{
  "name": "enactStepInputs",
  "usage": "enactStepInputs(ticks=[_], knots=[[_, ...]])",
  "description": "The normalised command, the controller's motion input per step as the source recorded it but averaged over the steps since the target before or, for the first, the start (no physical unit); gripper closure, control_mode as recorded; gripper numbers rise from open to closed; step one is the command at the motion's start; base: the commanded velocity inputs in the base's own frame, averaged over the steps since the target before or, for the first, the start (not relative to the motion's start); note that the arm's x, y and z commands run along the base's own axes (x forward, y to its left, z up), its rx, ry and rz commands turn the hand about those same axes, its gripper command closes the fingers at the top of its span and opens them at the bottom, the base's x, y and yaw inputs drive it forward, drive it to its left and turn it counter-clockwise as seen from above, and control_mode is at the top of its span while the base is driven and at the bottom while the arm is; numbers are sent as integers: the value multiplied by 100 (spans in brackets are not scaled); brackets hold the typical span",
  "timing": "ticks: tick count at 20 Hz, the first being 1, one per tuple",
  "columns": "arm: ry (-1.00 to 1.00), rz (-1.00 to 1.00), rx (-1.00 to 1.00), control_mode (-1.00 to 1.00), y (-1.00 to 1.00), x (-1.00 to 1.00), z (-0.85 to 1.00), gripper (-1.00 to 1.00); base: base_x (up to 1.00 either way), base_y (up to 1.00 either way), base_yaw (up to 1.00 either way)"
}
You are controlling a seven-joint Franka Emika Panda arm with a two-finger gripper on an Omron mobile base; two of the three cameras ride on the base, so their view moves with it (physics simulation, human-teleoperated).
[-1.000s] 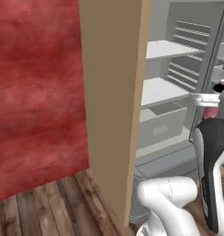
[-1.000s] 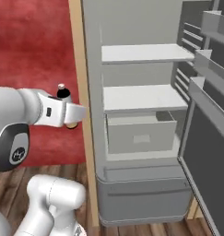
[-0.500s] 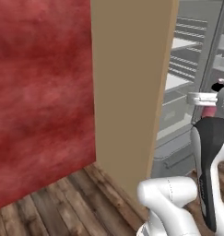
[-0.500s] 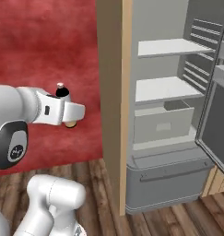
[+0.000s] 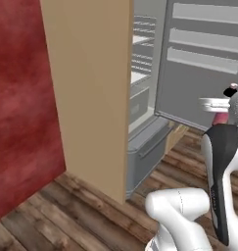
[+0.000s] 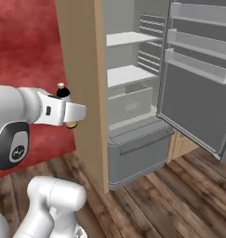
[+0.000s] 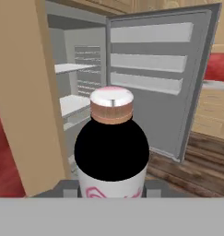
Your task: Open the fridge, grab two sodas, and place both sodas inside the bowl with ice on the dining counter.
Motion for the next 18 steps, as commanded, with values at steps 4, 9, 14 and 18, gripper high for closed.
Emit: enactStepInputs(ticks=[4, 9, 14, 18], knots=[[0, 0, 0, 100, 0, 0, 0, 100, -61, -10, -52], [0, 0, 0, 100, 0, 0, 0, 100, -46, -56, -43], [0, 0, 0, 100, 0, 0, 0, 100, -34, -90, -33], [0, 0, 0, 100, 0, 0, 0, 100, -36, -96, -31]])
